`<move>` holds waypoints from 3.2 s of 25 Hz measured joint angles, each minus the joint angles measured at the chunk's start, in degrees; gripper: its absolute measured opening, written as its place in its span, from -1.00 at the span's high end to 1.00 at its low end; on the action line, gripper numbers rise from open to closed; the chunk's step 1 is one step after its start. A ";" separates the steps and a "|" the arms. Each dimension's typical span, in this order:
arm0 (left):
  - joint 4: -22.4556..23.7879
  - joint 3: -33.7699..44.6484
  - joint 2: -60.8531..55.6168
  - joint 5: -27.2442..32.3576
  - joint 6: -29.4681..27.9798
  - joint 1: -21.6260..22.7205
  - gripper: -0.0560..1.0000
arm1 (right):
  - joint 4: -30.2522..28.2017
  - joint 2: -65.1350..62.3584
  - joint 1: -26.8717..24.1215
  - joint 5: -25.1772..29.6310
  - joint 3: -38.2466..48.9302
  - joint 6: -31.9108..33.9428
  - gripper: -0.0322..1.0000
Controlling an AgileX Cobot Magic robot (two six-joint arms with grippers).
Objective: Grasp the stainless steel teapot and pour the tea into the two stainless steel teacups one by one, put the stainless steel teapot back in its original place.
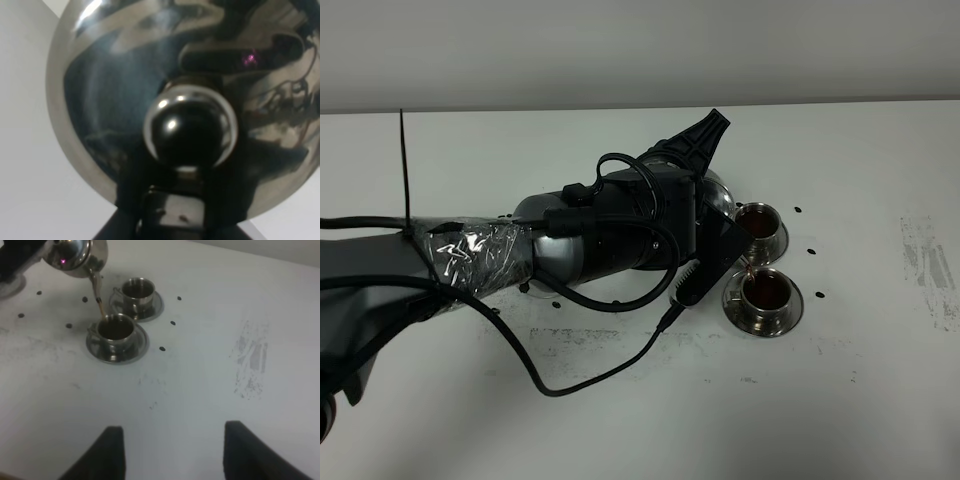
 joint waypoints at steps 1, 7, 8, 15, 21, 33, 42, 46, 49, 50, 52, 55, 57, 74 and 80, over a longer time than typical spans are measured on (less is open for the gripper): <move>-0.39 0.00 0.00 0.00 0.00 0.00 0.55 | 0.00 0.00 0.00 0.00 0.00 0.00 0.11; -4.10 0.00 0.00 0.53 0.00 0.00 0.55 | 0.00 0.00 0.00 0.00 0.00 0.00 0.11; -4.89 0.00 0.00 1.06 0.00 0.00 0.55 | 0.00 0.00 0.00 0.00 0.00 0.00 0.11; -12.32 0.00 0.00 6.72 -5.89 0.00 0.55 | 0.00 0.00 0.00 0.00 0.00 0.00 0.11; -18.38 0.00 -1.39 7.08 -15.67 0.00 0.55 | 0.00 0.00 0.00 0.00 0.00 0.00 0.11; -41.19 0.60 -7.57 23.82 -39.50 0.00 0.55 | 0.00 0.00 0.00 0.00 0.00 0.00 0.11; -44.70 8.28 -8.05 15.75 -40.19 0.00 0.55 | 0.00 0.00 0.00 0.00 0.00 0.00 0.11; -44.70 10.63 -8.05 11.00 -40.55 0.00 0.55 | 0.00 0.00 0.00 0.00 0.00 0.00 0.11; -44.75 12.69 -8.05 8.15 -40.86 0.00 0.55 | 0.00 0.00 0.00 0.00 0.00 0.00 0.11; -44.75 13.02 -8.05 7.59 -41.22 0.00 0.55 | 0.00 0.00 0.00 0.00 0.00 0.00 0.11; -44.75 13.19 -8.05 7.20 -41.88 0.00 0.55 | 0.00 0.00 0.00 0.00 0.00 0.00 0.11; -44.75 13.19 -8.05 7.06 -42.24 0.00 0.55 | 0.00 0.00 0.00 0.00 0.00 0.00 0.11; -44.75 13.19 -8.19 7.06 -42.51 0.00 0.55 | 0.00 0.00 0.00 0.00 0.00 0.00 0.11; -44.65 22.58 -22.00 4.18 -46.03 17.30 0.55 | 0.00 0.00 0.00 0.00 0.00 0.00 0.11; -44.62 27.71 -22.07 -4.74 -46.39 24.79 0.55 | 0.00 0.00 0.00 0.00 0.00 0.00 0.11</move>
